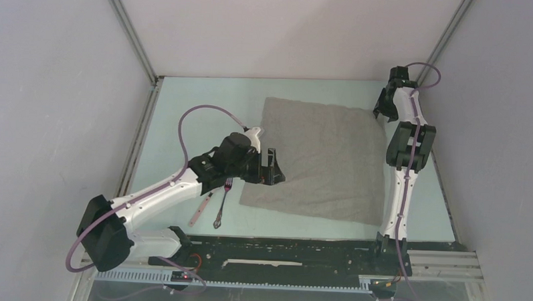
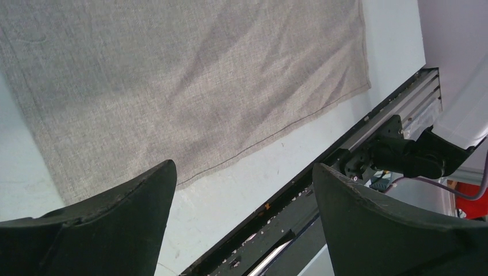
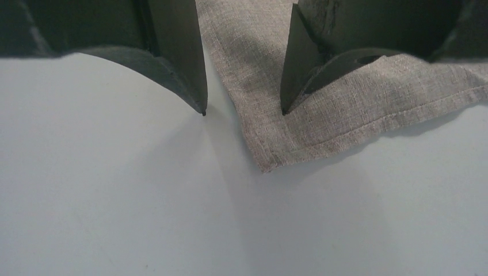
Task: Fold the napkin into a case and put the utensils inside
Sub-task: Pick up the flattened napkin from the center of the board.
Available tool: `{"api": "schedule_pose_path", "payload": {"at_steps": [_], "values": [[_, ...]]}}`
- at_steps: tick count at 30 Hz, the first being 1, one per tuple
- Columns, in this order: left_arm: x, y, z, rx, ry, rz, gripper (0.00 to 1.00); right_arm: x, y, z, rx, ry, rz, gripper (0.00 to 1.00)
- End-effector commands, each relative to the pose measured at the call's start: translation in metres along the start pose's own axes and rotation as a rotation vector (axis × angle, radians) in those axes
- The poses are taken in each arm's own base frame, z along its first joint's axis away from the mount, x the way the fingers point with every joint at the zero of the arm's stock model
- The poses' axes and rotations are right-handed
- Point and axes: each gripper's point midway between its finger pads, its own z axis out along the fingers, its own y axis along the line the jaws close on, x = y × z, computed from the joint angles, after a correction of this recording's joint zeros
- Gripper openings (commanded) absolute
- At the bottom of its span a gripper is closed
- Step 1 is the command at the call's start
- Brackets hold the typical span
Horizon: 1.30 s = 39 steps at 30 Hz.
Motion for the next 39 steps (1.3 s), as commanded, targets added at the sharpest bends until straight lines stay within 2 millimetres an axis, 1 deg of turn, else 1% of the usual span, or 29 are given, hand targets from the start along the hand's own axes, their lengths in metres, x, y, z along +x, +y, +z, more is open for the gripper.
{"api": "schedule_pose_path", "payload": {"at_steps": [1, 5, 6, 7, 9, 11, 12, 14, 17, 19, 20, 25, 27, 29, 31, 32, 34, 36, 38, 39], "values": [[-0.023, -0.024, -0.005, 0.068, -0.044, 0.039, 0.96, -0.003, -0.006, -0.005, 0.039, 0.003, -0.038, 0.57], [-0.023, -0.024, -0.006, 0.063, -0.045, 0.038, 0.96, 0.008, -0.006, 0.002, 0.03, 0.052, -0.029, 0.5], [-0.023, -0.023, -0.007, 0.06, -0.045, 0.041, 0.96, 0.006, -0.007, 0.001, 0.024, 0.052, -0.02, 0.46], [-0.023, -0.023, -0.007, 0.058, -0.044, 0.042, 0.96, 0.004, -0.01, 0.001, 0.019, 0.048, -0.008, 0.4], [-0.023, -0.022, -0.008, 0.05, -0.043, 0.045, 0.96, -0.003, -0.012, 0.001, 0.008, 0.03, 0.013, 0.34], [-0.023, -0.02, -0.008, 0.04, -0.042, 0.047, 0.96, -0.013, -0.011, 0.0, -0.018, 0.003, 0.039, 0.22], [-0.022, -0.019, -0.007, 0.032, -0.038, 0.046, 0.96, -0.018, -0.01, -0.001, -0.029, -0.016, 0.054, 0.19], [-0.022, -0.016, -0.005, 0.019, -0.034, 0.044, 0.96, -0.031, -0.005, -0.003, -0.051, -0.058, 0.07, 0.17], [-0.019, -0.012, -0.001, 0.003, -0.021, 0.036, 0.96, -0.051, 0.009, -0.006, -0.107, -0.133, 0.081, 0.13], [-0.017, -0.009, 0.001, -0.008, -0.013, 0.032, 0.95, -0.061, 0.015, -0.007, -0.12, -0.175, 0.086, 0.01], [-0.017, -0.008, 0.002, -0.015, -0.012, 0.03, 0.96, -0.065, 0.018, -0.006, -0.125, -0.192, 0.088, 0.0], [-0.017, 0.0, 0.003, -0.056, -0.016, 0.027, 0.96, -0.076, 0.022, -0.001, -0.119, -0.245, 0.09, 0.0], [-0.017, 0.004, 0.003, -0.069, -0.013, 0.02, 0.96, -0.078, 0.023, -0.005, -0.122, -0.252, 0.087, 0.01], [-0.017, 0.008, 0.003, -0.079, -0.015, 0.006, 0.96, -0.077, 0.023, -0.019, -0.12, -0.241, 0.076, 0.15], [-0.016, 0.012, 0.003, -0.087, -0.013, -0.01, 0.96, -0.071, 0.027, -0.04, -0.116, -0.222, 0.056, 0.27], [-0.015, 0.014, 0.003, -0.09, -0.011, -0.019, 0.96, -0.067, 0.029, -0.056, -0.121, -0.208, 0.042, 0.32], [-0.011, 0.019, 0.002, -0.097, -0.003, -0.037, 0.96, -0.051, 0.033, -0.086, -0.118, -0.167, 0.034, 0.4], [-0.006, 0.022, 0.0, -0.097, 0.0, -0.048, 0.97, -0.024, 0.034, -0.114, -0.1, -0.118, 0.025, 0.46], [0.002, 0.024, -0.004, -0.093, 0.005, -0.055, 0.97, 0.01, 0.034, -0.144, -0.091, -0.07, 0.025, 0.49], [0.005, 0.024, -0.007, -0.085, 0.003, -0.056, 0.97, 0.039, 0.037, -0.161, -0.099, -0.043, 0.014, 0.51]]}}
